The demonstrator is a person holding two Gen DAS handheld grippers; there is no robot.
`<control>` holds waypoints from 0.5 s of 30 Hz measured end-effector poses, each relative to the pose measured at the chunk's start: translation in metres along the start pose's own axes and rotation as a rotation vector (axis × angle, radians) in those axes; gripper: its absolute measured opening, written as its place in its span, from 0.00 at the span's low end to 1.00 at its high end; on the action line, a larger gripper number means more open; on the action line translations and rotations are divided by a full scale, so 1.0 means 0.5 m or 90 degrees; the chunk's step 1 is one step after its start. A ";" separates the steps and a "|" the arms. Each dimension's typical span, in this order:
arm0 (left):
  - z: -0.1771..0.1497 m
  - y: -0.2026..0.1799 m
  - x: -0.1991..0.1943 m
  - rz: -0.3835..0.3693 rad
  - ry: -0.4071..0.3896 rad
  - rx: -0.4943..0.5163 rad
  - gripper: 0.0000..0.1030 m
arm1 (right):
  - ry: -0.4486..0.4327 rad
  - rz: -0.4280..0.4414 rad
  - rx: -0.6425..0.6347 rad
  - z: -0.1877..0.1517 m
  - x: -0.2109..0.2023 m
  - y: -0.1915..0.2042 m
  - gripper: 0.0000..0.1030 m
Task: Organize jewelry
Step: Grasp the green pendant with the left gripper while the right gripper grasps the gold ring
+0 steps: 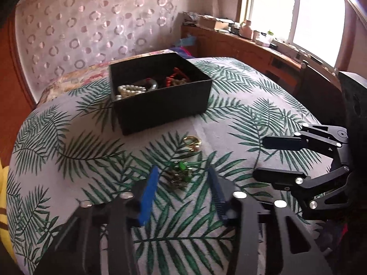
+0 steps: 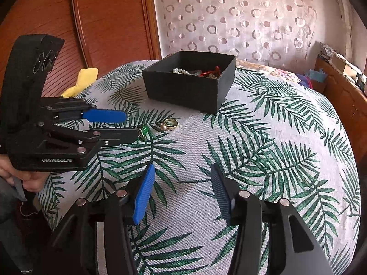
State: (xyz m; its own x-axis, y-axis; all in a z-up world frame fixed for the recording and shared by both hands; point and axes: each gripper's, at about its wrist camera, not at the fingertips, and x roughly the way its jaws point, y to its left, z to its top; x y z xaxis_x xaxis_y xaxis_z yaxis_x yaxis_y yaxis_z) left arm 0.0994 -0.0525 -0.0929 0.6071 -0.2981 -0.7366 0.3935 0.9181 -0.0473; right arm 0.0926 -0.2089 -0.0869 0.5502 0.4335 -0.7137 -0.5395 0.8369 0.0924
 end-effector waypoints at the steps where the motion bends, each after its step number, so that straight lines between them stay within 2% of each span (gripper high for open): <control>1: 0.002 -0.005 0.001 -0.004 -0.001 0.005 0.31 | -0.001 0.000 0.000 0.000 -0.001 0.001 0.51; 3: 0.004 -0.011 0.004 -0.007 0.001 0.011 0.23 | -0.002 0.002 0.002 0.001 -0.001 -0.001 0.51; 5: 0.007 -0.015 0.013 -0.008 0.009 0.017 0.19 | -0.005 0.004 0.005 0.000 -0.003 -0.004 0.51; 15: 0.012 -0.017 0.034 0.031 0.024 0.044 0.16 | -0.010 0.007 0.009 -0.001 -0.004 -0.005 0.51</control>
State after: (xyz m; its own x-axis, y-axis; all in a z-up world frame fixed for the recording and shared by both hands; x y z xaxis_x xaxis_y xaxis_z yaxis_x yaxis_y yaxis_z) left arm 0.1105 -0.0670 -0.1010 0.6007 -0.2429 -0.7617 0.4124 0.9103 0.0349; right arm 0.0928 -0.2121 -0.0860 0.5543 0.4471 -0.7021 -0.5360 0.8370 0.1099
